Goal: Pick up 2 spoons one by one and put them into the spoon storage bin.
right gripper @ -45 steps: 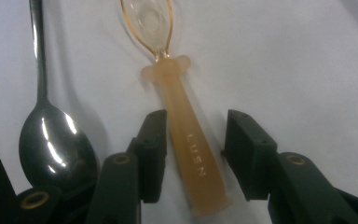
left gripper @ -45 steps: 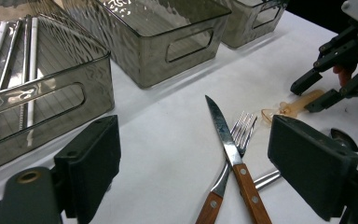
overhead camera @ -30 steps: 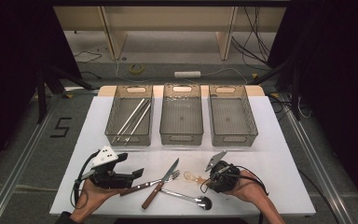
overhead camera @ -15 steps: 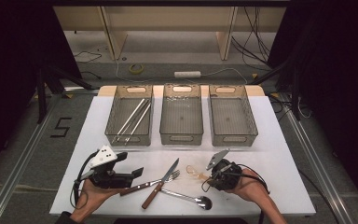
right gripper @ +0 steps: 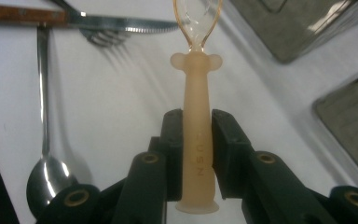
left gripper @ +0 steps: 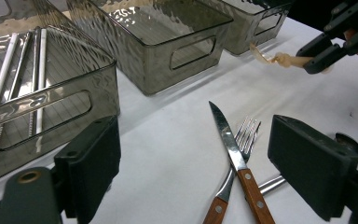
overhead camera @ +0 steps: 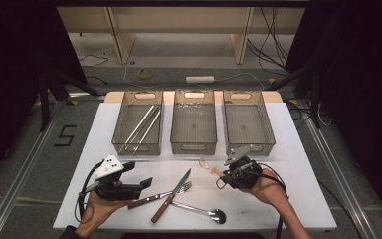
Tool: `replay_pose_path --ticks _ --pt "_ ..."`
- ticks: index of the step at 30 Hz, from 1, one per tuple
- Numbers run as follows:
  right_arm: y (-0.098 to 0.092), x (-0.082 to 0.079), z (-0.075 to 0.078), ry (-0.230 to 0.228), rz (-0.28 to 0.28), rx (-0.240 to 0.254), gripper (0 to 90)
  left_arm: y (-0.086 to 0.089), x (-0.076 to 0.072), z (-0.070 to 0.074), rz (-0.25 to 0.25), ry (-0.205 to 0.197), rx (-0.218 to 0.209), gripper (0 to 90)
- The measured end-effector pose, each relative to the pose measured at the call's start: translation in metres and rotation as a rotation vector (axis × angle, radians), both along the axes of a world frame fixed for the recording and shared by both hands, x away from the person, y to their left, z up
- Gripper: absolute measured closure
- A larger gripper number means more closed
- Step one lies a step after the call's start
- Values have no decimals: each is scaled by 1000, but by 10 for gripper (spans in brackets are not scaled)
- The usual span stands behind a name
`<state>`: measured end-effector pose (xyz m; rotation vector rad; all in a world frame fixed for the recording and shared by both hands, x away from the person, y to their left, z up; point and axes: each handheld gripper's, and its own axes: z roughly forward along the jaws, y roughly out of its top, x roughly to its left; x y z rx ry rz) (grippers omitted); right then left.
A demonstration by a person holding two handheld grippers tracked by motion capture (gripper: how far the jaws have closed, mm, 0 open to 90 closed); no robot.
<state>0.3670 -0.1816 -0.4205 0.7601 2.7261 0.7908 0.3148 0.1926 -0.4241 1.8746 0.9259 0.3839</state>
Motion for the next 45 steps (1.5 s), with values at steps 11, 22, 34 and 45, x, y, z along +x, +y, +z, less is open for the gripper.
replay_pose_path --ticks 11,22,34,45 --pt "15 25 23 -61 -26 68 760 2 0 0 6 -6 -13 166" --pt "31 54 45 -98 -59 120 759 4 0 1 8 -17 -36 162" --pt "48 88 52 -94 -126 152 759 5 -1 3 10 -31 -51 160" --pt "68 110 50 -99 -170 143 759 4 -3 3 3 -38 -44 160"
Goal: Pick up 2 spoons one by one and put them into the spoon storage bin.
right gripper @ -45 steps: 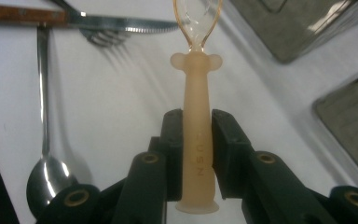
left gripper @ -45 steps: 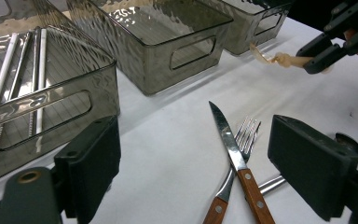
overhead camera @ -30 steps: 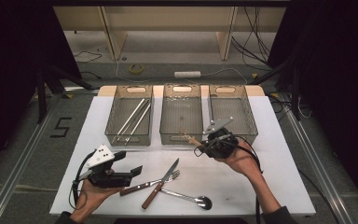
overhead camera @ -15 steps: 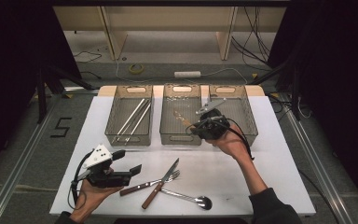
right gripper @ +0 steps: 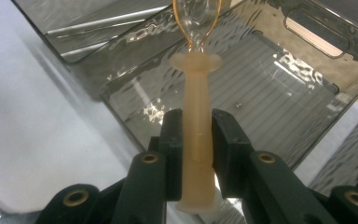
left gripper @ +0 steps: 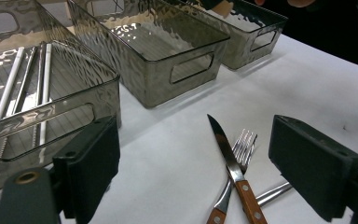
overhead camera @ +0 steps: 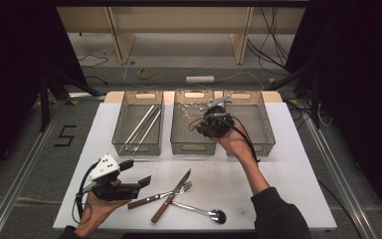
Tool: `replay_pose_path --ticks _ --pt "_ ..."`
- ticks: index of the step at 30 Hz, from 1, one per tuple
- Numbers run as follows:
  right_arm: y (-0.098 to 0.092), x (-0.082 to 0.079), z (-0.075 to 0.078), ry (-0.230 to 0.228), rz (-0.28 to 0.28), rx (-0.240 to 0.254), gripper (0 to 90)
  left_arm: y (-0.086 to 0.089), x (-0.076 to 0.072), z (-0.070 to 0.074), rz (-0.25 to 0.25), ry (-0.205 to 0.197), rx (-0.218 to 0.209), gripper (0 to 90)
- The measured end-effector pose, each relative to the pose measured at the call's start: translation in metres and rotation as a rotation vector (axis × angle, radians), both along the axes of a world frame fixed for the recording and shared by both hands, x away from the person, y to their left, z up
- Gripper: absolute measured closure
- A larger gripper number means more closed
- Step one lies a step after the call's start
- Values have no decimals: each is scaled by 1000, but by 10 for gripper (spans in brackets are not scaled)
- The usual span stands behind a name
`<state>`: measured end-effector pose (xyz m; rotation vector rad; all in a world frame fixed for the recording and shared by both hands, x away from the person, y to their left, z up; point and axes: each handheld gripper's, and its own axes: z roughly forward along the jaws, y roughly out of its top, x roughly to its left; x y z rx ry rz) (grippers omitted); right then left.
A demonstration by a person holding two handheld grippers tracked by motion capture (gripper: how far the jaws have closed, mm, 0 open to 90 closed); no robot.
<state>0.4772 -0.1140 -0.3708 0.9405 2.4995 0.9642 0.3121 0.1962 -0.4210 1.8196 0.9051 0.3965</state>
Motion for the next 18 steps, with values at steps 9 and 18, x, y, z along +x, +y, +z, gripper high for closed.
replay_pose_path --ticks 9,18 --pt "10 16 -9 27 -48 1 758 1 -1 1 1 -8 0 160" --pt "13 24 -18 47 -83 1 757 0 -1 1 1 -10 1 160"
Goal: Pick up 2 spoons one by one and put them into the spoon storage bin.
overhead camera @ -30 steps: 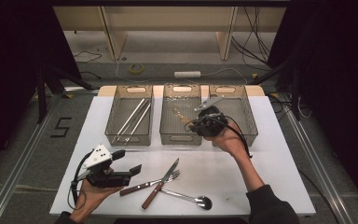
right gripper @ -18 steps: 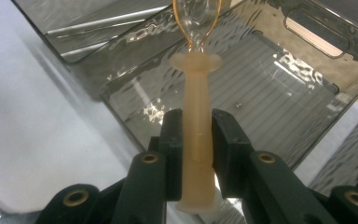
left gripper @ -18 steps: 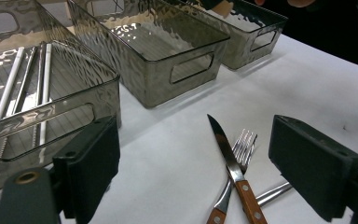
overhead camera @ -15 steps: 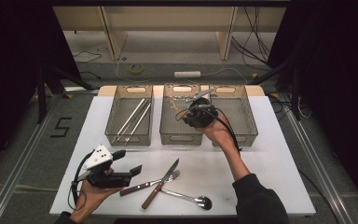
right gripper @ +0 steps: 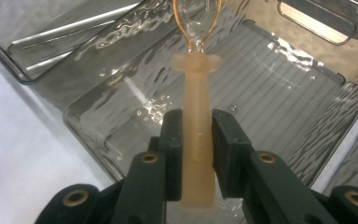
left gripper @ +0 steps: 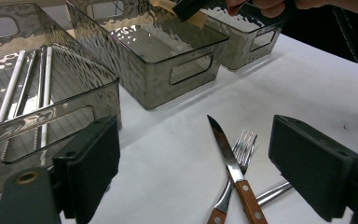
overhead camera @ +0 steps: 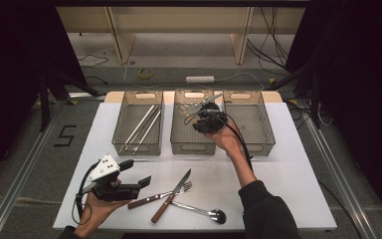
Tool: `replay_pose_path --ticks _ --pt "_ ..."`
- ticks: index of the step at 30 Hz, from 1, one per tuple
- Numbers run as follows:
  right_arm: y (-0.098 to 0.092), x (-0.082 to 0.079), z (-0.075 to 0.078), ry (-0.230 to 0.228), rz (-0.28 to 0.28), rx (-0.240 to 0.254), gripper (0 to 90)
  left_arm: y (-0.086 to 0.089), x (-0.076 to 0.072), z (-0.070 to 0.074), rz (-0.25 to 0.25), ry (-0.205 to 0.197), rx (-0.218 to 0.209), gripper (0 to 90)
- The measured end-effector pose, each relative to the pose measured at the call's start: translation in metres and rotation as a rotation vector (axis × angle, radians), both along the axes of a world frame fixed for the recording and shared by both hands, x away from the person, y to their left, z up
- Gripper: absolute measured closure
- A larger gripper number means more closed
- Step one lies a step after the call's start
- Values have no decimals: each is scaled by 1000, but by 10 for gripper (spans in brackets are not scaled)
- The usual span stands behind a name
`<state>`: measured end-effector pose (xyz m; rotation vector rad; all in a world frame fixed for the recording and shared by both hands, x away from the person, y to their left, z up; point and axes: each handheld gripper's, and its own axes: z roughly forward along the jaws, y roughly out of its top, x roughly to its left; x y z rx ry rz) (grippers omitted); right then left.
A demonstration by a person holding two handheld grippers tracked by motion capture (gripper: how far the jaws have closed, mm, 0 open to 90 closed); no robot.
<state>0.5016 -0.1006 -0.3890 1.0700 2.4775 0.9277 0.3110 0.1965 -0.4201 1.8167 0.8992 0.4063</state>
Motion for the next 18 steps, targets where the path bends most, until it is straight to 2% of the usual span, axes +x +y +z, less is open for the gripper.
replay_pose_path --ticks 18 --pt "13 2 -17 41 7 -12 753 0 0 0 1 1 3 160"
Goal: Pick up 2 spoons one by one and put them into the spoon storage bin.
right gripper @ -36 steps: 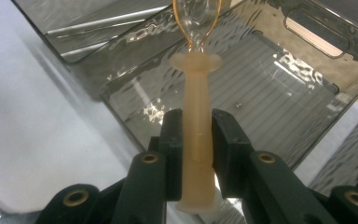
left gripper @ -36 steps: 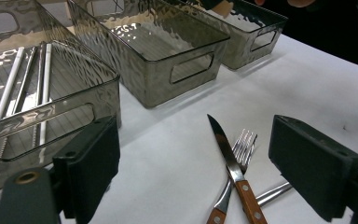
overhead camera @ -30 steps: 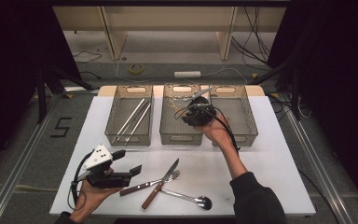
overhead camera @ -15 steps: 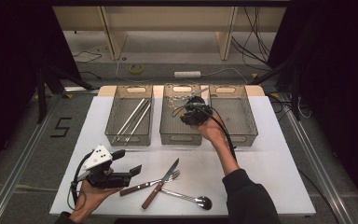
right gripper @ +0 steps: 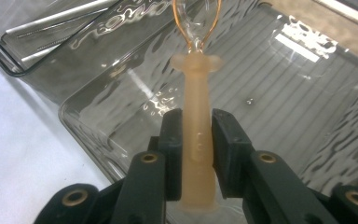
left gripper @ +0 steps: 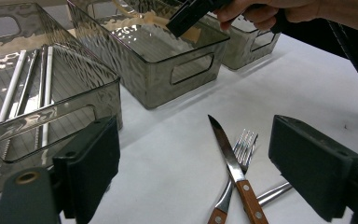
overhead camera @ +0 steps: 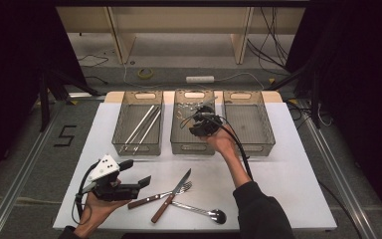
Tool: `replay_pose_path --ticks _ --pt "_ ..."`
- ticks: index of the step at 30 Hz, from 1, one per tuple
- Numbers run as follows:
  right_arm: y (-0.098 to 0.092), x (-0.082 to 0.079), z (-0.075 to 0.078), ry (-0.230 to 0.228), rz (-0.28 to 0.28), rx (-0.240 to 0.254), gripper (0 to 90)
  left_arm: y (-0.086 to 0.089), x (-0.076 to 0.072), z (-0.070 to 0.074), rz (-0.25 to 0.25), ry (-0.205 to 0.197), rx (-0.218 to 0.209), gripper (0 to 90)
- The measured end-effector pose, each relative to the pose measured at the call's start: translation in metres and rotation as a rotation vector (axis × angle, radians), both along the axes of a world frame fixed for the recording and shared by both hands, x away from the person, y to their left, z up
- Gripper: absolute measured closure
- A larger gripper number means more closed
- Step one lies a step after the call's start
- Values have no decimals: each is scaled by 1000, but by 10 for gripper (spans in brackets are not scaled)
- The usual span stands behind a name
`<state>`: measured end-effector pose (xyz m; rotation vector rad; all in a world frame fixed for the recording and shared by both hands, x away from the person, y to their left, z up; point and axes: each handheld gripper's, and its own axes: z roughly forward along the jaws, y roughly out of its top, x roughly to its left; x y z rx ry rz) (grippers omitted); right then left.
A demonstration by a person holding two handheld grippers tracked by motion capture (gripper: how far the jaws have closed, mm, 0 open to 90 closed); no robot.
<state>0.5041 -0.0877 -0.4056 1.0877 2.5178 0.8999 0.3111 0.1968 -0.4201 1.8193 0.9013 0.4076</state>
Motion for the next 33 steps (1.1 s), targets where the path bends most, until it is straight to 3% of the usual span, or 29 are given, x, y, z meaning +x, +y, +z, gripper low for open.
replay_pose_path --ticks 4,11,15,17,25,33 --pt "3 0 -3 11 8 8 727 0 0 0 0 3 4 160" --pt "0 -4 4 14 43 19 604 1 0 0 1 3 2 160" --pt "-4 -11 12 12 73 34 490 0 1 -1 1 7 0 160" --pt "-6 -21 20 -3 106 38 436 1 1 0 -1 7 -1 159" --pt "-13 -55 34 -20 204 39 368 1 1 0 2 5 2 159" --pt "-21 -91 31 2 243 51 333 0 1 0 4 3 1 159"
